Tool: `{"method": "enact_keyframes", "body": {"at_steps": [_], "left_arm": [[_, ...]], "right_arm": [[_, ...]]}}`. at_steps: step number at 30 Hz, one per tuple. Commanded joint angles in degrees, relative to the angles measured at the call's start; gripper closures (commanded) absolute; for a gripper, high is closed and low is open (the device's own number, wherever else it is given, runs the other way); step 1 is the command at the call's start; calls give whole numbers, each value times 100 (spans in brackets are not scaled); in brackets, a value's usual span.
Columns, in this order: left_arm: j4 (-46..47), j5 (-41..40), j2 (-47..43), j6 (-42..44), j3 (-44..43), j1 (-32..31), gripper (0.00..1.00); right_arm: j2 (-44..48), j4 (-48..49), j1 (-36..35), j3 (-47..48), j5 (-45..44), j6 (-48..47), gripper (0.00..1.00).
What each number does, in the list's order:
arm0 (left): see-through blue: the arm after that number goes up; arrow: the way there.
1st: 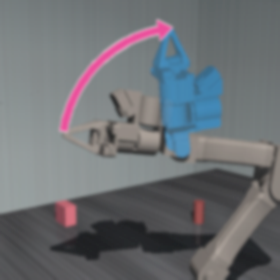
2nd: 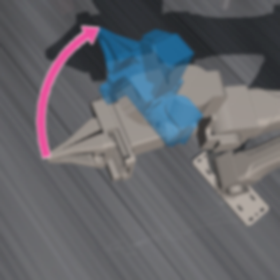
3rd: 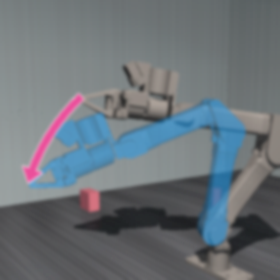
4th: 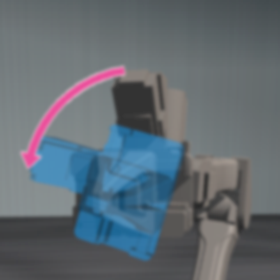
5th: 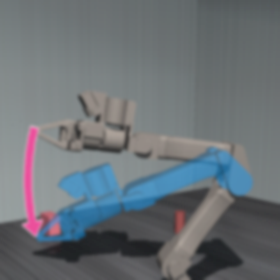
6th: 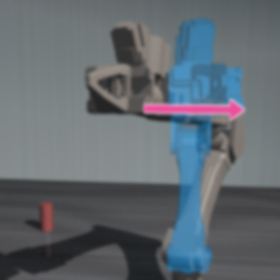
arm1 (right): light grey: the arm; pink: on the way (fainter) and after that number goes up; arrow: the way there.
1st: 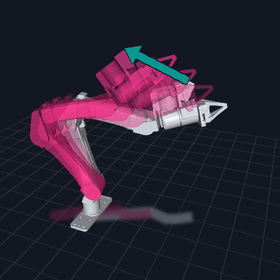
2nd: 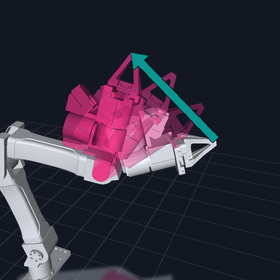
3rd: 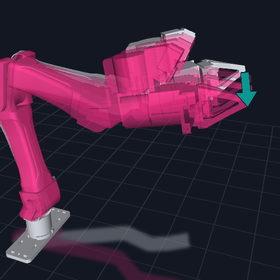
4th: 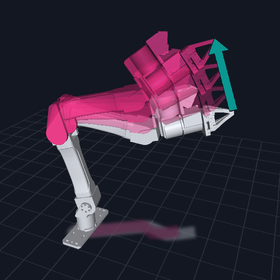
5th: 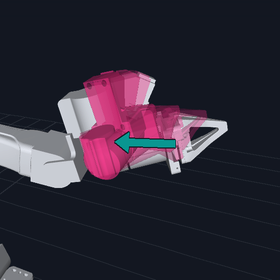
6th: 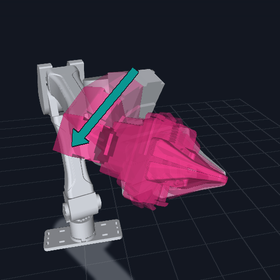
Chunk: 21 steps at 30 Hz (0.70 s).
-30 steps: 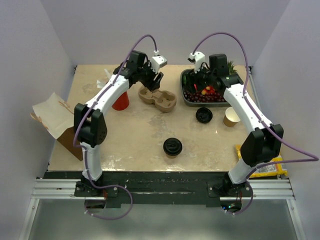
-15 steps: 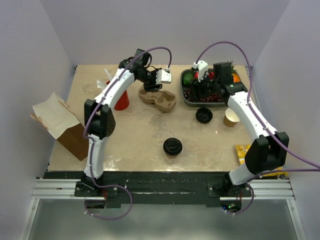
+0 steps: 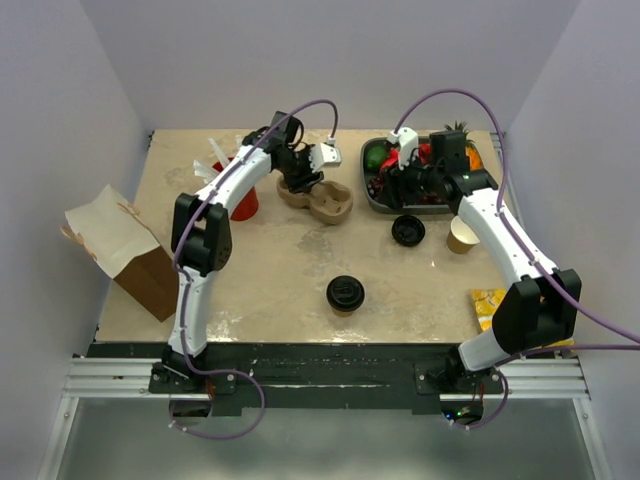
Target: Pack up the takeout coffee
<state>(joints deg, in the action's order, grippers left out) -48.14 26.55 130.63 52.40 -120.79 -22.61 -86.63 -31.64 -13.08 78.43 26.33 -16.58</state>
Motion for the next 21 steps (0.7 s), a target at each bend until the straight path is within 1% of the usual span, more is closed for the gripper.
{"method": "enact_keyframes", "body": {"at_steps": [1,2,3,4,6,7,10,14,17,21], "left_arm": [[1130,-1357,-731,-1661,319,64,44],[1427,-1615,-758,-1820,450,73,44],[1569,-1878,-749,-2204,469,73,44],[1640,-2186,-706,-2391,443,81,43],[1554,-2206,-504,-2768,162,108,43],[1536,-2389,-434,-2927,57,116,41],[1404,-2566,-170,-3358,-277,134,36],[1132,-2602,85,-3702,-559,178,34],[1044,-2611,182,-3921,-586,266,33],[903,-2400,323,-4298,-638,450,33]], "right_arm": [[-20,184,51,23,13,-12,41],[-64,202,43,23,13,-3,41],[-82,211,43,14,4,40,41],[-91,228,51,23,13,67,41],[-170,211,51,40,30,111,41],[-196,202,60,75,39,128,41],[-267,167,51,137,31,129,41],[-284,167,51,172,-13,129,41],[-284,158,60,155,-49,137,41],[-232,141,60,111,-75,129,40]]}}
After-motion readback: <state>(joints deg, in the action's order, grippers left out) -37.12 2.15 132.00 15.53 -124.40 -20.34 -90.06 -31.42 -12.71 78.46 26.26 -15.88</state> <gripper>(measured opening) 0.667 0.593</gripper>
